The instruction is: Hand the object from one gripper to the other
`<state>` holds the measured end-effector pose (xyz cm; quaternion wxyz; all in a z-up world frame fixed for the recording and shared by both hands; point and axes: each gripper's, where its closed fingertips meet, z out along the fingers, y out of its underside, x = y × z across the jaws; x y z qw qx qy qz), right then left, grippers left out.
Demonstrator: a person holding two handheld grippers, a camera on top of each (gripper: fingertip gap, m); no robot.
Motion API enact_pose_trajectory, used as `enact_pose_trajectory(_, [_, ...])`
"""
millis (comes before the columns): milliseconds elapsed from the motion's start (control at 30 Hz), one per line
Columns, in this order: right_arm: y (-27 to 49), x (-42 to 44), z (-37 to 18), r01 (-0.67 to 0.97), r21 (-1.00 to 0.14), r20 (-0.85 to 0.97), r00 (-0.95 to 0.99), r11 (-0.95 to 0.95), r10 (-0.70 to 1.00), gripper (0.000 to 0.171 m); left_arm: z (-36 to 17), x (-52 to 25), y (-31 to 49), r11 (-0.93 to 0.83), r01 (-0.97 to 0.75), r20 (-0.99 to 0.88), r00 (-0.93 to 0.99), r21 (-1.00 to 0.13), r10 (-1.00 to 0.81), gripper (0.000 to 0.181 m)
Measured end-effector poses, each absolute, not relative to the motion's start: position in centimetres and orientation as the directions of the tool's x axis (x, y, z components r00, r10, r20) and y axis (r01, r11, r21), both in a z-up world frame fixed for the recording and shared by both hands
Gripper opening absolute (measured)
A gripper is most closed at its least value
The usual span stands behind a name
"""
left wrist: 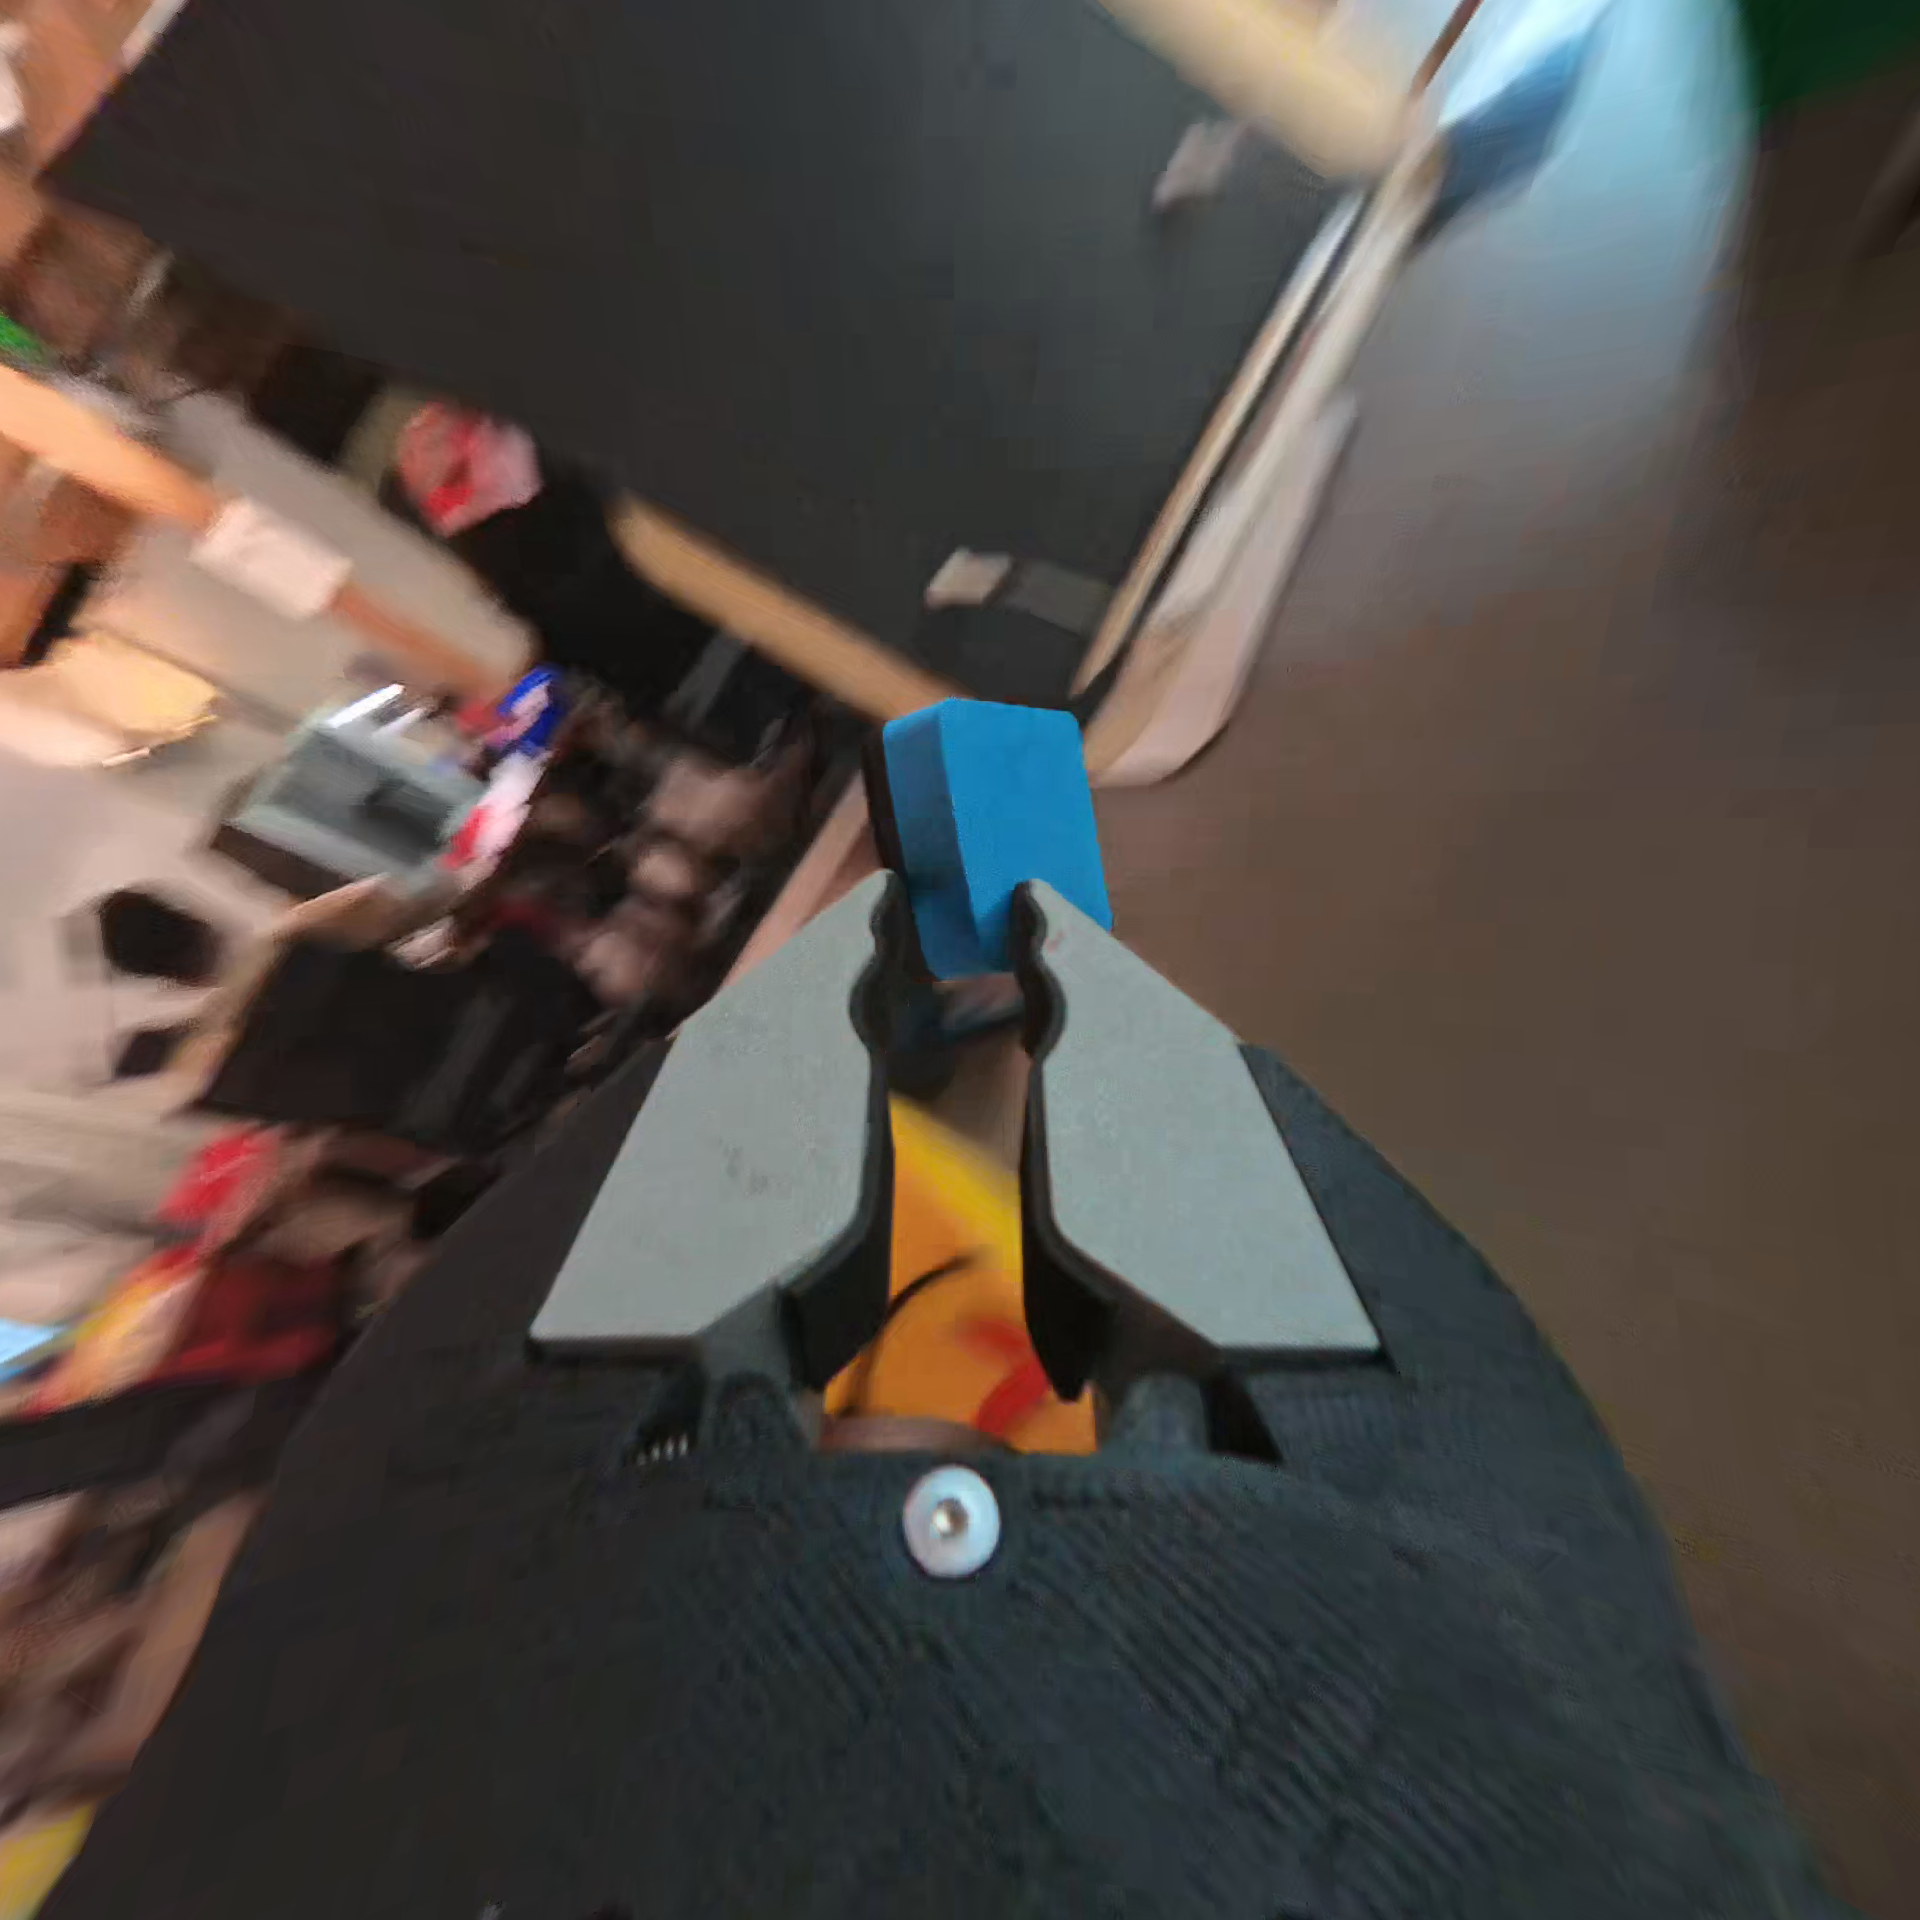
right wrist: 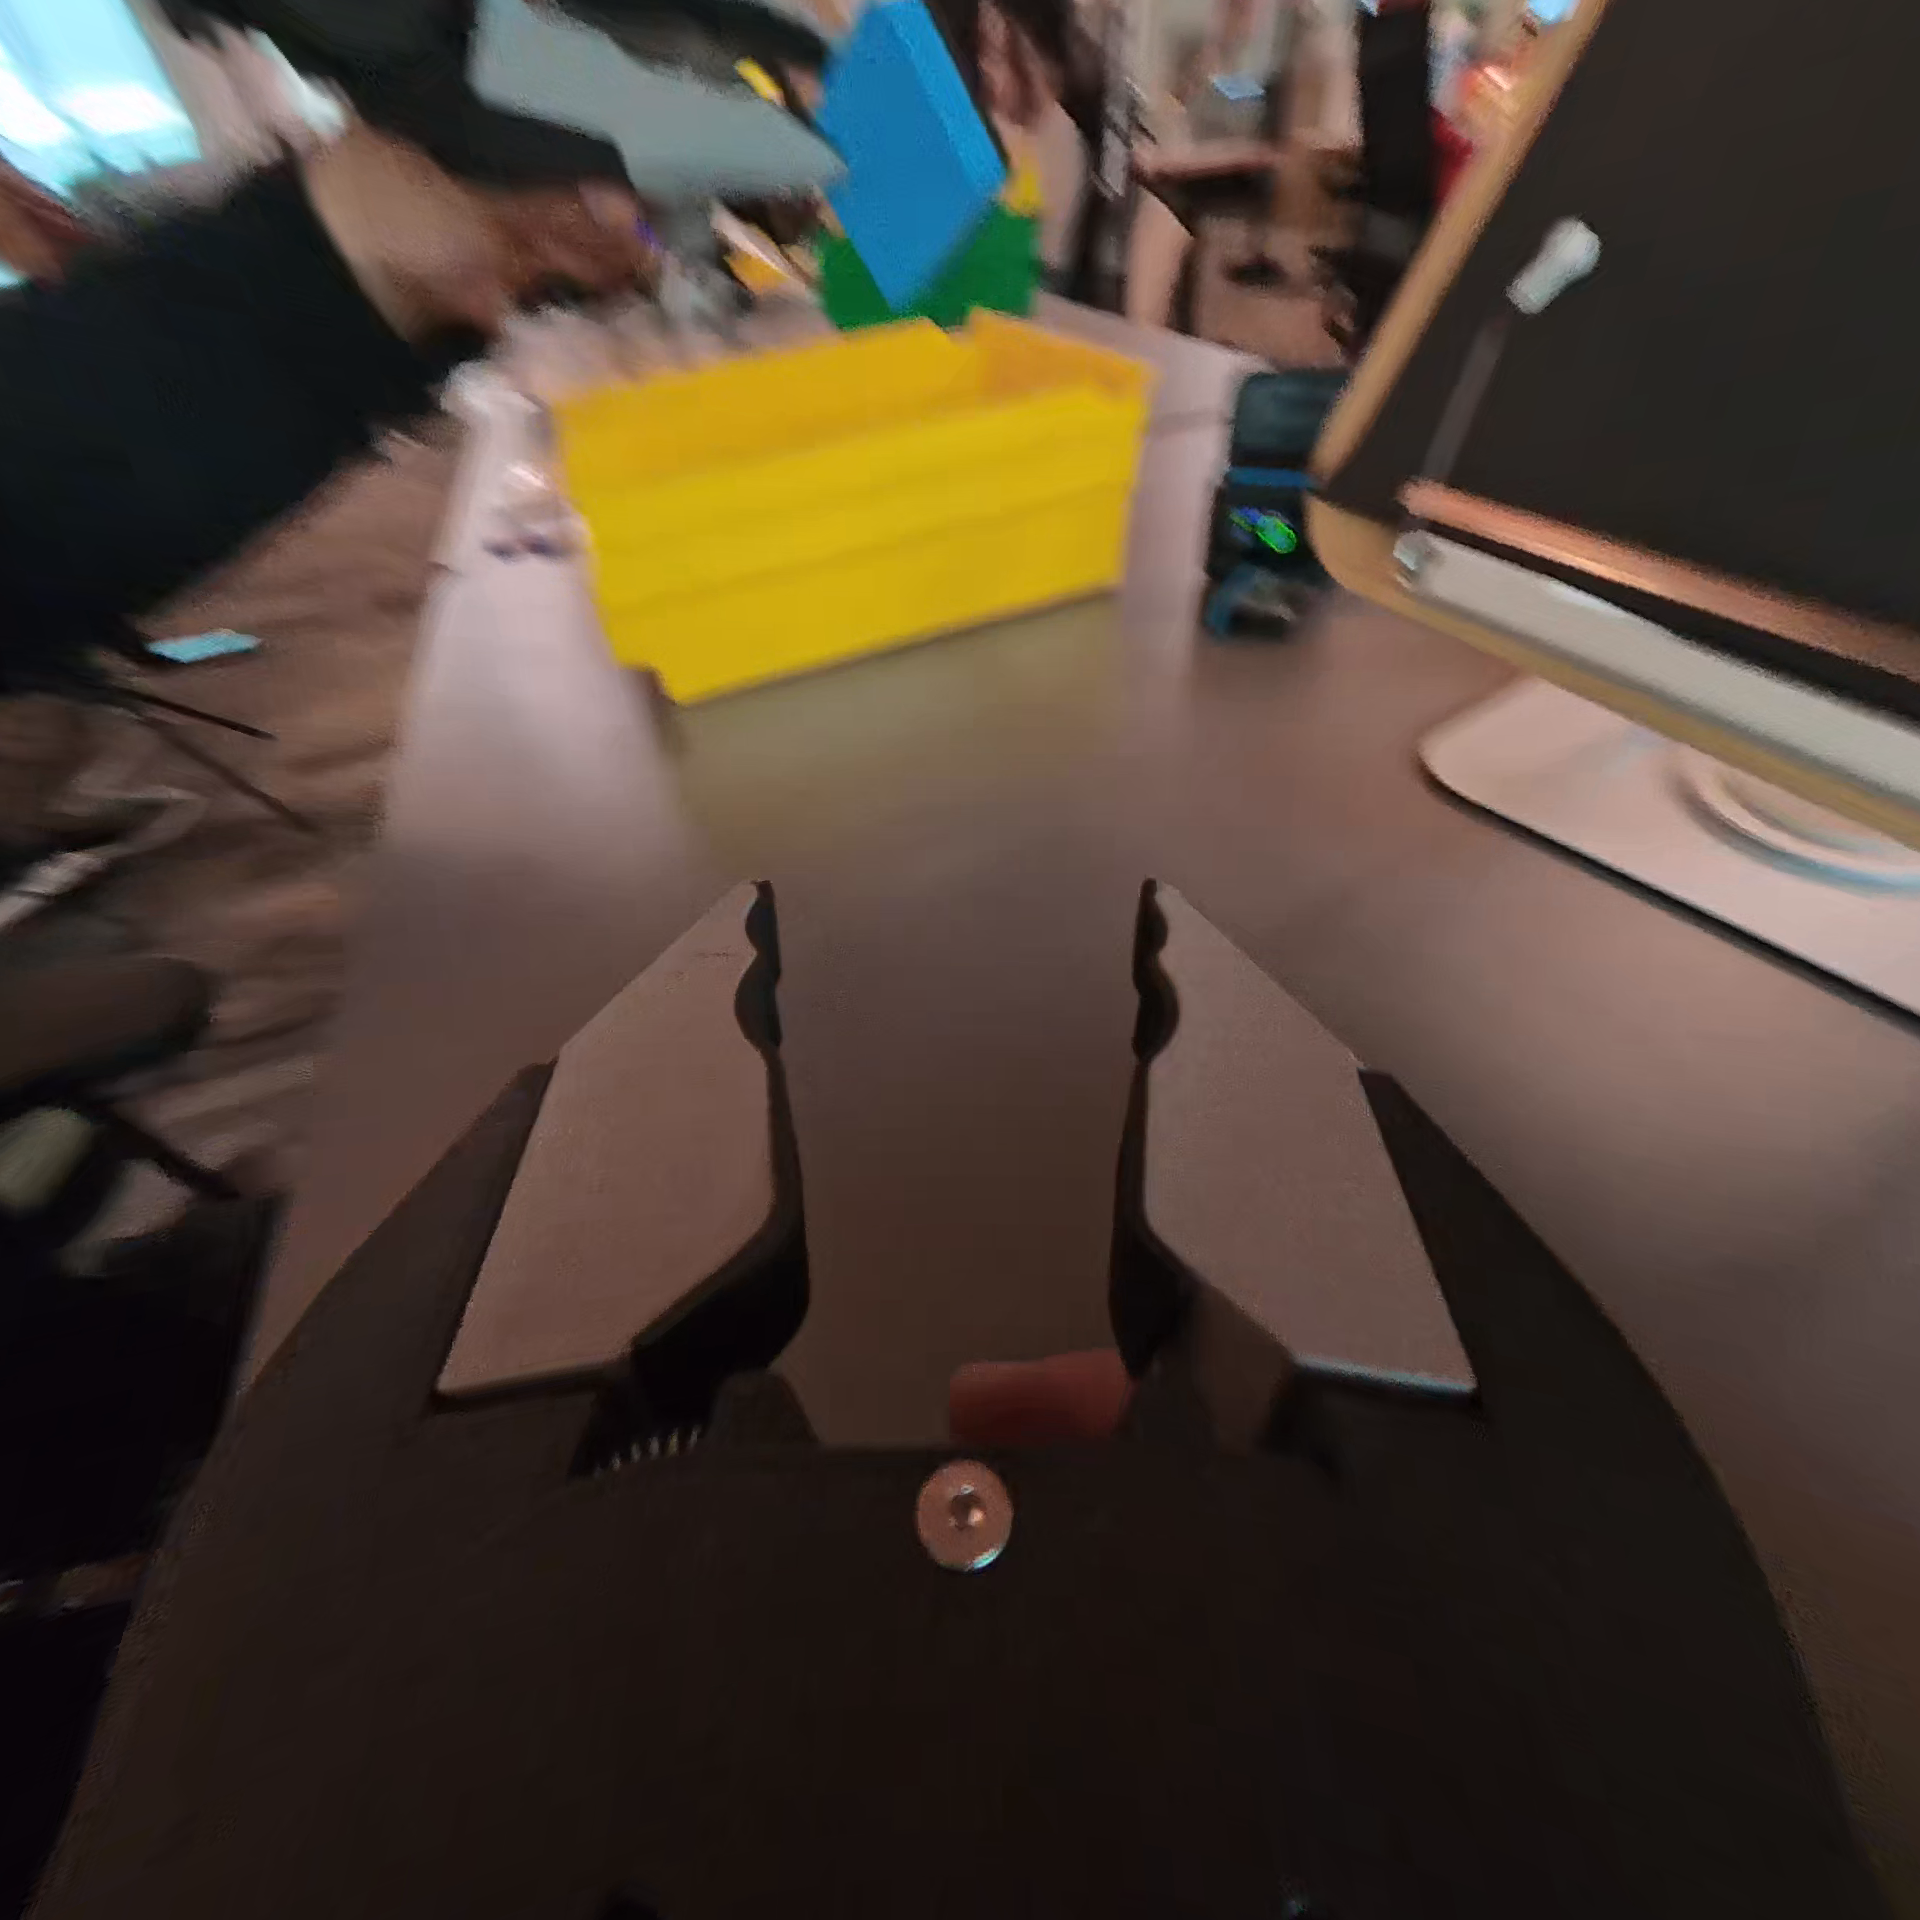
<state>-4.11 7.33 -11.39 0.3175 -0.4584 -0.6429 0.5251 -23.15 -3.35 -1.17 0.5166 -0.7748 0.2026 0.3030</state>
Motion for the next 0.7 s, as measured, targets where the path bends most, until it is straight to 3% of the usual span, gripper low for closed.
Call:
enact_pose_trajectory(67, [5.4, -3.6, -9.3, 0.182, -0.983, -0.115, -0.47, -0.031, 0.875, 0.066, -0.9, -15.8, -1.5, -0.219, -0.556, -0.546, 0.831, -0.802, -0.109, 0.018])
enact_pose_trajectory(267, [3.5, -1.8, -4.6, 0.053, -0.983, -0.171, -0.594, -0.173, 0.786, 0.07, -3.4, -3.7, 2.2, -0.018, -0.319, -0.294, 0.894, -0.948, -0.339, 0.017])
enact_pose_trajectory(333, [4.0, -1.4, -4.8, 0.051, -0.986, -0.16, -0.588, -0.161, 0.793, 0.054, -4.4, -2.1, 2.9, 0.007, -0.26, -0.243, 0.893, -0.966, -0.379, 0.018])
enact_pose_trajectory(367, [4.2, -1.1, -4.8, 0.04, -0.988, -0.145, -0.59, -0.151, 0.795, 0.026, -4.9, -1.7, 3.3, 0.006, -0.244, -0.227, 0.893, -0.97, -0.389, 0.018])
enact_pose_trajectory(467, [4.8, -0.4, -5.4, 0.05, -0.994, -0.108, -0.592, -0.097, 0.799, 0.019, -5.8, -1.2, 4.2, -0.009, -0.187, -0.167, 0.894, -0.982, -0.416, 0.017])
enact_pose_trajectory(533, [5.6, -0.5, -5.8, 0.018, -0.999, 0.017, -0.53, 0.031, 0.848, 0.018, -6.1, -1.4, 4.9, -0.053, -0.085, -0.054, 0.902, -0.995, -0.429, 0.015])
enact_pose_trajectory(633, [6.4, -0.2, -5.9, -0.111, -0.906, 0.422, -0.318, 0.408, 0.849, 0.018, -6.9, -1.5, 5.0, -0.205, 0.169, 0.253, 0.816, -0.964, -0.519, 0.052])
enact_pose_trajectory(700, [6.7, -0.1, -6.4, -0.113, -0.804, 0.593, -0.204, 0.583, 0.779, 0.018, -7.9, -1.4, 5.2, -0.33, 0.271, 0.417, 0.729, -0.904, -0.543, 0.068])
